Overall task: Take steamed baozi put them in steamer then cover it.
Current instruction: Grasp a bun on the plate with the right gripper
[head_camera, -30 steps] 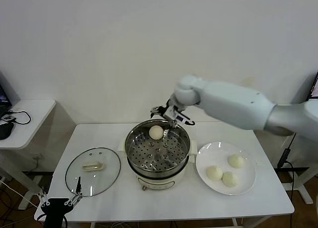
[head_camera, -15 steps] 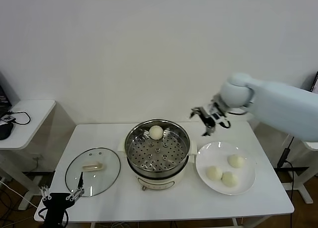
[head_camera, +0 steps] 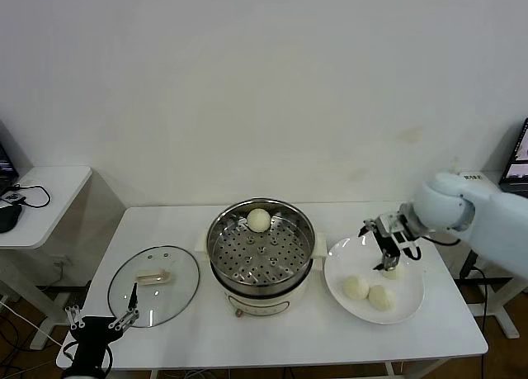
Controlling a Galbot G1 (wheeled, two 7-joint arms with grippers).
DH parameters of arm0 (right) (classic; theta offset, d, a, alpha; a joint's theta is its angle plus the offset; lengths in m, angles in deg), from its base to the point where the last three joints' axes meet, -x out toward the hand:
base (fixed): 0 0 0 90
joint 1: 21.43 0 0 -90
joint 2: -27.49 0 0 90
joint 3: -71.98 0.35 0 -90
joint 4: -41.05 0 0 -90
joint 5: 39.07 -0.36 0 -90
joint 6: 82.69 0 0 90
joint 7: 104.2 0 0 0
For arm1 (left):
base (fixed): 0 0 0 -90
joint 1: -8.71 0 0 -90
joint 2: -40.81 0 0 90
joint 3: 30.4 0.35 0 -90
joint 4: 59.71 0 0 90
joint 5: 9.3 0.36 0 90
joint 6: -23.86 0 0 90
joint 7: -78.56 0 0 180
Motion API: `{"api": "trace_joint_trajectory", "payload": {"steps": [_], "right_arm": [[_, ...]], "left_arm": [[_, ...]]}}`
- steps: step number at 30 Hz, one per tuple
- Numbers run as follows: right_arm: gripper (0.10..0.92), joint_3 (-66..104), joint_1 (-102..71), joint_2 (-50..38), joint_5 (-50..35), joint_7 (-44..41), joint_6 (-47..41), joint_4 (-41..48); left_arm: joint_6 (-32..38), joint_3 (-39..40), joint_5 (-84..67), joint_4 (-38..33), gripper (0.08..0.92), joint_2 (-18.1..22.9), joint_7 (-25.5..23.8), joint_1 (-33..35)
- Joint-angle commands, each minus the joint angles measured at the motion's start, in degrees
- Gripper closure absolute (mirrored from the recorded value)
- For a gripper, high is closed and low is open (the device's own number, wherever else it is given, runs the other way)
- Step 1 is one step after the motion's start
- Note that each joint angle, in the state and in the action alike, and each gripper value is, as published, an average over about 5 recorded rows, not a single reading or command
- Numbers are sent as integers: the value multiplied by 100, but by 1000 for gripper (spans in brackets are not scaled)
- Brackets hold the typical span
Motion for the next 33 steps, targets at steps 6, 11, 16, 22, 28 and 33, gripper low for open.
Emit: {"api": "trace_joint_trajectory", "payload": {"steps": [6, 11, 16, 22, 28, 33], "right_arm": [[209, 752, -1503, 548, 533, 127, -65, 714], [231, 757, -1581, 888, 635, 138, -42, 1022], [254, 770, -1669, 1052, 713, 134, -15, 1212], [273, 846, -1786, 1163, 824, 169, 1, 1386], [316, 906, -1883, 1174, 896, 148, -13, 1462], [346, 956, -1915, 1211, 901, 116, -15, 1501]], "left_arm": [[-47, -47, -16, 51, 177, 6, -10, -51], [-53, -51, -4, 88, 177, 46, -17, -37], [-51, -88, -7, 102, 177, 72, -17, -14], [-50, -113, -11, 112, 177, 87, -17, -14], [-49, -97, -10, 136, 177, 105, -17, -29], [-46, -99, -11, 147, 177, 101, -16, -30]]}}
